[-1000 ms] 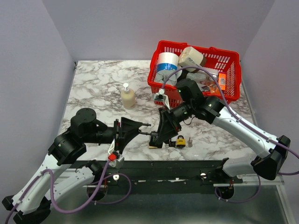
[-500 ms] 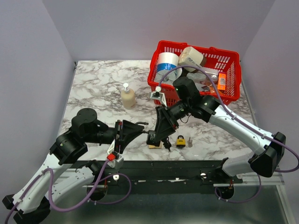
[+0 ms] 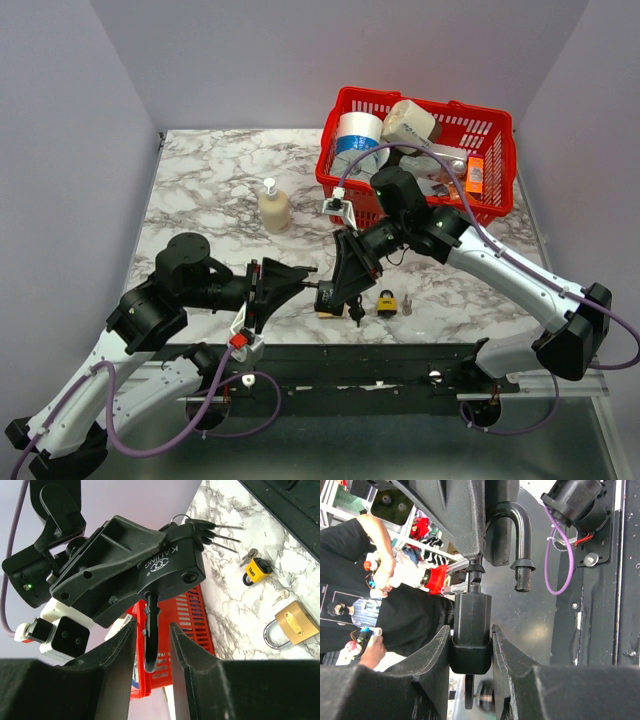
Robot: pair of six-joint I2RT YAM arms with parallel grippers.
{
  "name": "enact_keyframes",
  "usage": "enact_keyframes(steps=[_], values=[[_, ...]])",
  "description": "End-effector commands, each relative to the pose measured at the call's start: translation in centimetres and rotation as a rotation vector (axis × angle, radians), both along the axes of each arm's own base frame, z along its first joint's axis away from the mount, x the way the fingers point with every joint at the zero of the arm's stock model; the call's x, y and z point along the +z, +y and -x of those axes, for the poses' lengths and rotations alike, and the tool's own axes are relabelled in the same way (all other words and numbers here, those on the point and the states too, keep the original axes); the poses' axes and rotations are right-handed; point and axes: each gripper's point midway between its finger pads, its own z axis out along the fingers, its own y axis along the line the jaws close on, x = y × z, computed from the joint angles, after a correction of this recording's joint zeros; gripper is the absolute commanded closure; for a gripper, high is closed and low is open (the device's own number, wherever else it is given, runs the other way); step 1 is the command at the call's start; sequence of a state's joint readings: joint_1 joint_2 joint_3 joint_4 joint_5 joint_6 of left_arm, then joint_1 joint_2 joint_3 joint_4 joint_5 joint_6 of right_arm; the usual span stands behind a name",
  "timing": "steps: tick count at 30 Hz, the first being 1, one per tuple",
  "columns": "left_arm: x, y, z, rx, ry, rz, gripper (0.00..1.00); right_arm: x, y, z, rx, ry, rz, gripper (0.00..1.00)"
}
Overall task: Lock with the key
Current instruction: Lock the lock.
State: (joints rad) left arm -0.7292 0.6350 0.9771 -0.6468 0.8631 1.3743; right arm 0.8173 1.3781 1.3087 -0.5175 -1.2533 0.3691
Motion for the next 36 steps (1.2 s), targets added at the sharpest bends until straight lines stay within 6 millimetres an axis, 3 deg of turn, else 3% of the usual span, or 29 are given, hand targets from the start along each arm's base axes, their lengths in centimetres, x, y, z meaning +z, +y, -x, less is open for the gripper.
enact_keyframes(steps=[1,10,15,18,21,24,26,27,30,36], values=[[-0.5,-0.2,0.3,-0.036,-0.048,-0.015,0.64,2.2,-1.0,1.6,0.068,-0.001,-0.072,0.99],[-0.2,-0.3,0.2,-0.031,-0.030,-0.015,0.71,2.2,-0.9,2.8,0.124,0.034,-0.076,0.99],[0.4,-0.2,0.3,-0.021,-0.013,0.003,0.80,2.6,-0.9,2.9,0.125,0.023,-0.086,0.99],[1.5,-0.2,0.1,0.009,0.042,0.031,0.95,2.7,-0.7,2.5,0.110,-0.008,-0.101,0.99],[3.3,0.0,-1.1,0.101,0.118,0.094,1.00,2.9,-0.7,1.7,0.070,-0.037,-0.109,0.99],[3.5,0.2,-0.9,0.129,0.218,0.098,1.00,2.9,-0.9,0.6,0.029,-0.043,-0.109,0.99],[3.5,0.4,-0.5,0.134,0.277,0.093,1.00,3.3,-1.0,-0.6,-0.021,-0.066,-0.114,0.72],[3.5,0.3,-0.6,0.143,0.308,0.093,1.00,3.5,-1.0,-0.8,-0.024,-0.076,-0.123,0.40],[4.0,0.3,-1.0,0.193,0.422,0.118,1.00,4.0,-1.4,-2.0,-0.072,-0.125,-0.139,0.06],[4.8,-0.3,-1.4,0.248,0.664,0.158,1.00,3.9,-2.7,-3.2,-0.135,-0.264,-0.148,0.05]])
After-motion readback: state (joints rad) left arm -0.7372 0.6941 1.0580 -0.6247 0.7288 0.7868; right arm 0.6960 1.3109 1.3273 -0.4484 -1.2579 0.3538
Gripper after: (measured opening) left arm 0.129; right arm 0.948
